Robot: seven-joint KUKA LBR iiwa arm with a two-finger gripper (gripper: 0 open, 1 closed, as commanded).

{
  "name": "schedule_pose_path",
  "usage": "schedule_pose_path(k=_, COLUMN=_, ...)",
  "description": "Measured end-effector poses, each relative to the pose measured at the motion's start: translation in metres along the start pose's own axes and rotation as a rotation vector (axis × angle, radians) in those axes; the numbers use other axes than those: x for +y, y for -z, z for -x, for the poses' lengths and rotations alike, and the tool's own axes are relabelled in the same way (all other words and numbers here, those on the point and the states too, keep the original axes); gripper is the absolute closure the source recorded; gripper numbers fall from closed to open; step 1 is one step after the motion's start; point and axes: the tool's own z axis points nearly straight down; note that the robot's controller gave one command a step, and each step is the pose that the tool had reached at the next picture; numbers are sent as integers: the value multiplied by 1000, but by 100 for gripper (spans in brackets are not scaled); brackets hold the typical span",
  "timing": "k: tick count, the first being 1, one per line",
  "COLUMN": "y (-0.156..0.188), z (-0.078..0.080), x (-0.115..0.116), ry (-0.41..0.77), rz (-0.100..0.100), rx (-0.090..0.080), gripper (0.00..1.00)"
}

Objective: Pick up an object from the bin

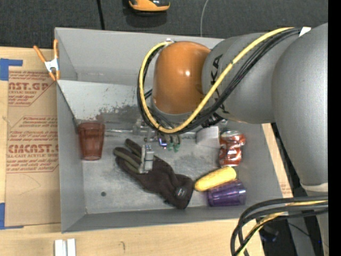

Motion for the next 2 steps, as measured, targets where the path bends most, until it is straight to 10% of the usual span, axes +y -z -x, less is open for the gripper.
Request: schedule_pose_path(k=2, y=-49, z=-10, x=-14, ry=-138, rz=2, rx=-9, gripper=0)
